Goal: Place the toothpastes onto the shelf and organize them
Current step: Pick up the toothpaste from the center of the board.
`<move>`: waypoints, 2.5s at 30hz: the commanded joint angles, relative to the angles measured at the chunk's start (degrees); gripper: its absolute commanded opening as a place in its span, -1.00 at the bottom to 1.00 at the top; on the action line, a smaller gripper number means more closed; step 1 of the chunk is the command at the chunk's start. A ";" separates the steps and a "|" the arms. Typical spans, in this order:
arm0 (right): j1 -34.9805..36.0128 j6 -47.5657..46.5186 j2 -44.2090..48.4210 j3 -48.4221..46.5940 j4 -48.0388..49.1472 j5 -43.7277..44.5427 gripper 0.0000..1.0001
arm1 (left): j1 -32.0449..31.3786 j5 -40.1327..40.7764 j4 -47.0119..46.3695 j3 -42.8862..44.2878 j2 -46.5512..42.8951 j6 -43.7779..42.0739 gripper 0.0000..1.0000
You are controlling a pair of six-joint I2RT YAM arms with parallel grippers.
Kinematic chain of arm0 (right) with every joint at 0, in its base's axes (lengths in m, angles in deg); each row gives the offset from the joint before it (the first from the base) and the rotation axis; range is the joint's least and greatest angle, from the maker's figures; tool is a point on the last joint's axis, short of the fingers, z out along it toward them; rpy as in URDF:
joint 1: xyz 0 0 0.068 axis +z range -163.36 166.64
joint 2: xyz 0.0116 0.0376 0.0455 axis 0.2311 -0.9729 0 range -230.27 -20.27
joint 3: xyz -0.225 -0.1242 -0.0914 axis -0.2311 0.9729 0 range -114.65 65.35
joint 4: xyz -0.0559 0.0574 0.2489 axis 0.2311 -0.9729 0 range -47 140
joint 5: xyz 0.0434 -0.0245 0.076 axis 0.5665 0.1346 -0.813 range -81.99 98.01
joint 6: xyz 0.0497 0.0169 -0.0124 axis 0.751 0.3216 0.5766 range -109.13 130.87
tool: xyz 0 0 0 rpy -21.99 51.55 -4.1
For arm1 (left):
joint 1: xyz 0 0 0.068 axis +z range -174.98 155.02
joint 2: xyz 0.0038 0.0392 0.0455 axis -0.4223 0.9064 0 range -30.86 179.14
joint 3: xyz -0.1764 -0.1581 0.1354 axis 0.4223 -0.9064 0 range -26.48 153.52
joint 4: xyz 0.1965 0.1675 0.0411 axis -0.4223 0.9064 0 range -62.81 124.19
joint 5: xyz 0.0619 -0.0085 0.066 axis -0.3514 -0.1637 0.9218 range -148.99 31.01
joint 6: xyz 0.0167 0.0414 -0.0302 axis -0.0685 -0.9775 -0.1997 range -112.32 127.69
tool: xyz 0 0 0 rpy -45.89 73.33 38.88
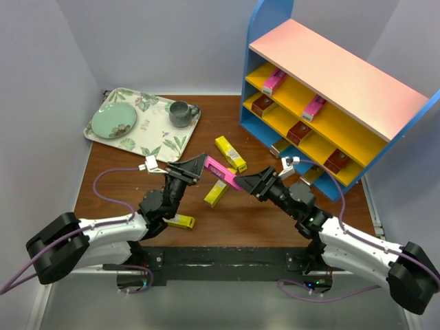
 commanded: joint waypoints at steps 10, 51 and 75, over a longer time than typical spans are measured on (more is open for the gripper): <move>0.18 -26.00 3.27 -12.07 -16.81 -4.70 0.82 | 0.02 3.32 10.49 2.70 -5.31 -0.39 -1.00; 8.44 -50.90 -7.28 -16.84 -22.73 -4.09 -0.28 | 0.63 0.51 46.45 20.54 -6.81 0.41 -0.89; 8.36 -21.29 12.14 -20.08 -41.25 13.30 -0.78 | 2.57 8.94 62.00 40.39 -14.63 -39.22 0.91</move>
